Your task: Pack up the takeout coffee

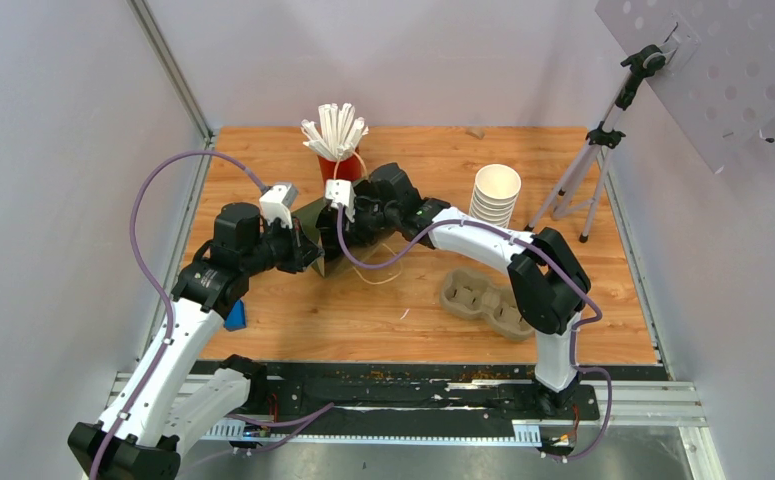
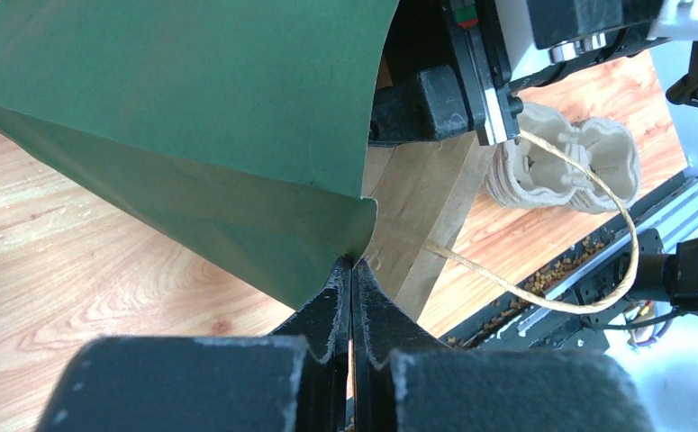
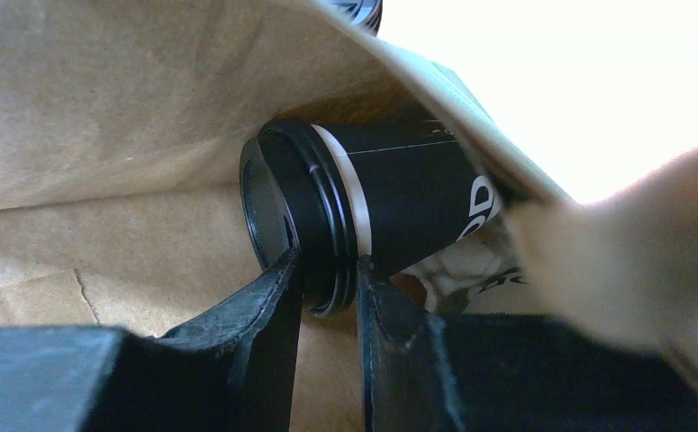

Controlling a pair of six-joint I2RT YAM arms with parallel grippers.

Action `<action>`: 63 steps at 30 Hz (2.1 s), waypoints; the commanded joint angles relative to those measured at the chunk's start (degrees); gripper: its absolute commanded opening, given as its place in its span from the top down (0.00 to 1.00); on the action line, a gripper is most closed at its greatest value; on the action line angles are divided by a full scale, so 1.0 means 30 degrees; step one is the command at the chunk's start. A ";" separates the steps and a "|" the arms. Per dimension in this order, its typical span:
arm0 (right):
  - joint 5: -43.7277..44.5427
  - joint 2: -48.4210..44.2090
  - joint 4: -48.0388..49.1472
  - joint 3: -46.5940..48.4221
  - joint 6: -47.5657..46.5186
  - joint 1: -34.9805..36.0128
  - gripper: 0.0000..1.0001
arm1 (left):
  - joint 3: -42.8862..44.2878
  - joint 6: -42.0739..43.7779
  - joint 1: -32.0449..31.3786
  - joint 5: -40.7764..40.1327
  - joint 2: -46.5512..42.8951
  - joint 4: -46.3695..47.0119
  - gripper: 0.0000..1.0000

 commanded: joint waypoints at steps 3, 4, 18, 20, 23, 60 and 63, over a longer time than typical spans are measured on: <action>-0.2050 -0.0520 -0.0754 0.1076 0.0489 -0.0018 0.81 | 0.0585 0.0344 -0.0052 -0.0526 -0.0247 -0.0435 1.00; -0.2063 -0.0600 -0.0883 0.1095 0.0516 -0.0030 0.81 | 0.0644 0.0354 -0.0052 -0.0695 -0.0224 -0.0627 1.00; -0.1512 -0.2635 -0.2657 0.0946 0.1428 -0.0106 0.82 | 0.1573 -0.0326 -0.0052 -0.1246 -0.0146 -0.1032 1.00; -0.1423 -0.2901 -0.2908 0.1103 0.1789 -0.0128 0.82 | 0.1584 -0.0392 -0.0052 -0.1333 -0.0145 -0.1072 1.00; -0.1398 -0.3298 -0.3493 0.1427 0.2212 -0.0187 0.82 | 0.1680 -0.0441 -0.0052 -0.1487 -0.0094 -0.1189 1.00; -0.2353 -1.1152 -0.7919 0.3107 0.9183 -0.0658 0.80 | 0.4366 -0.2120 -0.0060 -0.2913 0.1018 -0.2943 1.00; -0.3716 -1.2130 -0.7737 0.2297 1.0798 -0.0698 0.80 | 0.4502 -0.2300 -0.0052 -0.2810 0.1052 -0.2862 1.00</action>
